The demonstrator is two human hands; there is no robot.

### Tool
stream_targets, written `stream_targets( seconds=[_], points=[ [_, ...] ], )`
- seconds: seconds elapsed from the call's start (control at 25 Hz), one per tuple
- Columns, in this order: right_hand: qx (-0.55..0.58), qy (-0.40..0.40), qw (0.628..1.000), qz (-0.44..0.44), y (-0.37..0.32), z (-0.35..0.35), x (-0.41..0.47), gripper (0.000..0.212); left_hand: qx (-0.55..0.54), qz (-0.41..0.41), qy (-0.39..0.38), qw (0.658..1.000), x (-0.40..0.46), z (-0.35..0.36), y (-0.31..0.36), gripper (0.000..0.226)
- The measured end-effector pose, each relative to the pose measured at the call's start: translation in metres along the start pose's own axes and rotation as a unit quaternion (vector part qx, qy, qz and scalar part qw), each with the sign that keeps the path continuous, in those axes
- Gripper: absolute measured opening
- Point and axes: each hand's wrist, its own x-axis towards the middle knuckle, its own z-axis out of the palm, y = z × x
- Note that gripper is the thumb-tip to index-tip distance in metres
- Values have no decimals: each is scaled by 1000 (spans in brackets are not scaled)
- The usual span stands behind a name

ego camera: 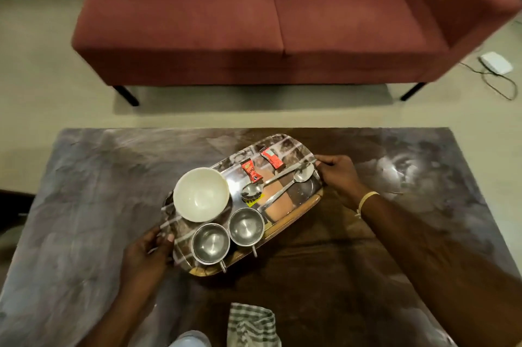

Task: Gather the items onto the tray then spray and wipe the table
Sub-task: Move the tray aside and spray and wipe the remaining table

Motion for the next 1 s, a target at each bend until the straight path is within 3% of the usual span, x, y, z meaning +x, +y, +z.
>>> stream_targets(
  seconds=[0.28,0.56,1.0],
  points=[
    [116,85,985,96,85,-114,-41,19,127,51,-109,985,20,114,12,27],
    [163,121,967,153,145,-135,-49,22,136,0,-116,984,19,172,-8,31],
    [201,102,951,209,179,-136,-37,23,233,39,-89,968,19,195,-16,29]
  ],
)
